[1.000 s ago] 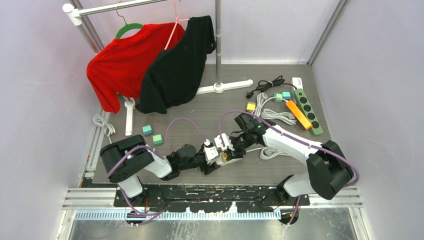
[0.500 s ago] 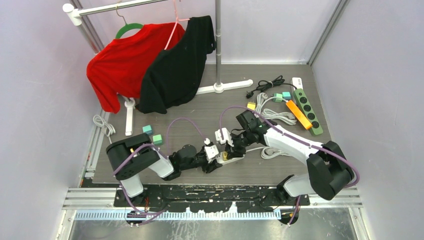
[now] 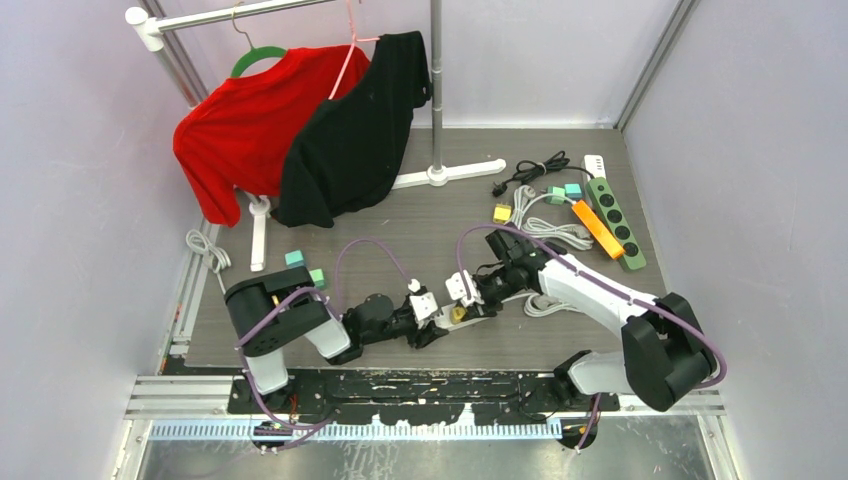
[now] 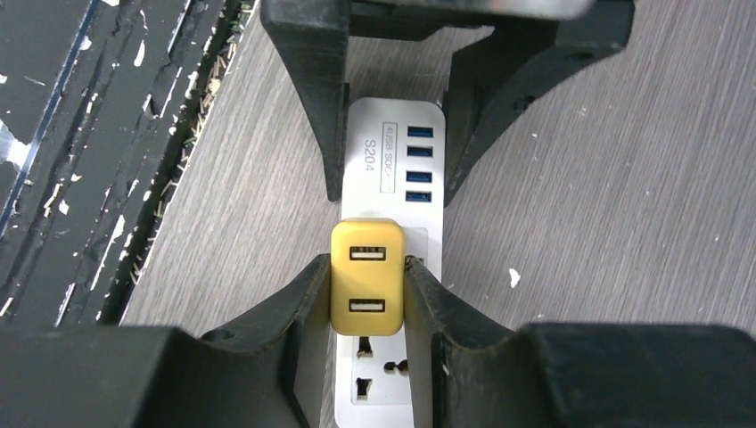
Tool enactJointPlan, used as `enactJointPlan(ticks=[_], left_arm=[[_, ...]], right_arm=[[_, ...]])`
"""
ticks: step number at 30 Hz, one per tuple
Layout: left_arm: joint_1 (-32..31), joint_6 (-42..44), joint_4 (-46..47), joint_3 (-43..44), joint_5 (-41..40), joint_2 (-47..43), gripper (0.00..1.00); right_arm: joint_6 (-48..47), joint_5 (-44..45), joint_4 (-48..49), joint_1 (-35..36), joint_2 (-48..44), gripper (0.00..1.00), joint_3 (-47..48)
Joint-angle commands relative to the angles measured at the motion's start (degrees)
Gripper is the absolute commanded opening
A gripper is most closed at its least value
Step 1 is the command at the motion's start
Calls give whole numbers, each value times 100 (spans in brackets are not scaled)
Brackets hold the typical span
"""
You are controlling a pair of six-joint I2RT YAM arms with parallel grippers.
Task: Pull the plug off the socket
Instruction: Remove the plug from the socket.
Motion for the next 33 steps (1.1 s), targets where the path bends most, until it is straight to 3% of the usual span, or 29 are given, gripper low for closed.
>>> enactJointPlan(ticks=[1, 6, 10, 13, 17, 22, 26, 33], left_arm=[[100, -154, -112, -3, -341, 86, 0], [101, -191, -302, 59, -295, 81, 0], [99, -192, -349, 29, -304, 73, 0], [98, -237, -415, 1, -297, 63, 0], [100, -311, -481, -33, -246, 59, 0], [101, -358, -501, -22, -197, 38, 0], [101, -398, -672, 29, -102, -1, 0], [101, -491, -728, 59, -93, -19, 0]], right_arm=[[-56, -670, -297, 330, 8, 1, 74], [2107, -644, 1311, 418, 61, 1, 24], [2707, -146, 1757, 322, -42, 1, 21], [2382, -91, 1402, -22, -119, 1, 73], [373, -169, -261, -327, -247, 1, 206], [-936, -477, -967, -351, -279, 1, 34], [-899, -945, -821, -200, -228, 1, -56], [553, -1044, -25, -55, -244, 1, 78]])
